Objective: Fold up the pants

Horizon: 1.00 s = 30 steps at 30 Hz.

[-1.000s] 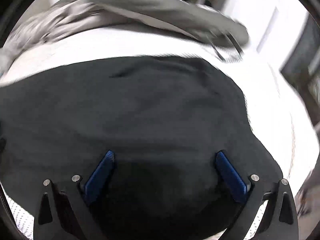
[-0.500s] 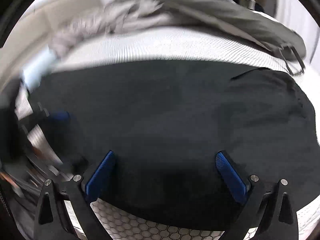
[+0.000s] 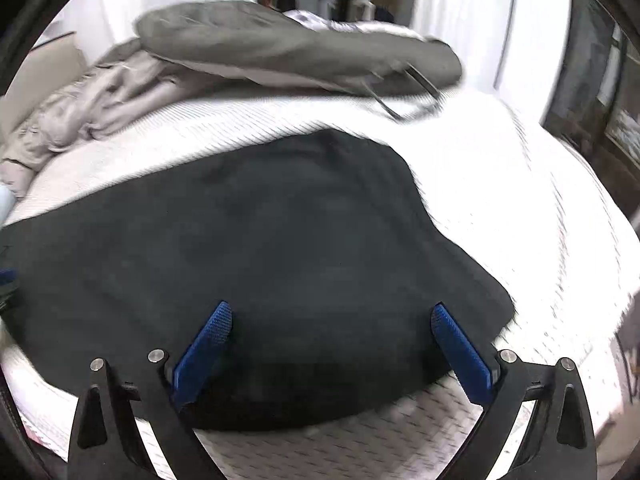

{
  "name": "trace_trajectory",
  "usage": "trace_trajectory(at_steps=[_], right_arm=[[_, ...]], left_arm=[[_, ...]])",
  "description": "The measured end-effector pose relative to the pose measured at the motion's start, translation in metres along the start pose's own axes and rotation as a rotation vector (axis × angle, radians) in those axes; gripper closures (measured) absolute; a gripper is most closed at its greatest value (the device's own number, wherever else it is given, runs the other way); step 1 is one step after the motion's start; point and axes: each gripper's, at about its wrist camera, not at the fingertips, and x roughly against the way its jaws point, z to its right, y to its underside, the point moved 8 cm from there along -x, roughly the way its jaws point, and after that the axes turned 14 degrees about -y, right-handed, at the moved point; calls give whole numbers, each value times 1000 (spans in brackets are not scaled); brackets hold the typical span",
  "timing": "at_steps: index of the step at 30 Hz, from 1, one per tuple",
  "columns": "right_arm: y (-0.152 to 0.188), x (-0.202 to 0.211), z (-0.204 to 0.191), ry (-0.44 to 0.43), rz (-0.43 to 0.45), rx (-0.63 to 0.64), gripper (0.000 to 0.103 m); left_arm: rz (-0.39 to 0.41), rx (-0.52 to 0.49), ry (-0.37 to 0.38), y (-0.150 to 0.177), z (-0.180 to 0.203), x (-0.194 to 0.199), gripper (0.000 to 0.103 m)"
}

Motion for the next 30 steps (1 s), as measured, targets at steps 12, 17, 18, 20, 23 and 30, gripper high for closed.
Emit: trace_trajectory(at_steps=[12, 17, 18, 20, 23, 30], right_arm=[[-16, -102, -140, -126, -208, 275, 1], [-25, -97, -77, 2, -163, 297, 1], [-27, -96, -60, 50, -155, 255, 1], [-35, -86, 0, 126, -119, 120, 5], [-28, -71, 53, 241, -105, 29, 4], [-51, -49, 26, 166, -57, 47, 4]], left_arm=[[-94, -92, -59, -11, 30, -51, 0], [-85, -96, -31, -11, 29, -56, 0], [-83, -100, -29, -10, 26, -57, 0], [-83, -103, -21, -8, 23, -56, 0], [-88, -102, -17, -6, 19, -56, 0], [-43, -73, -13, -35, 15, -39, 1]])
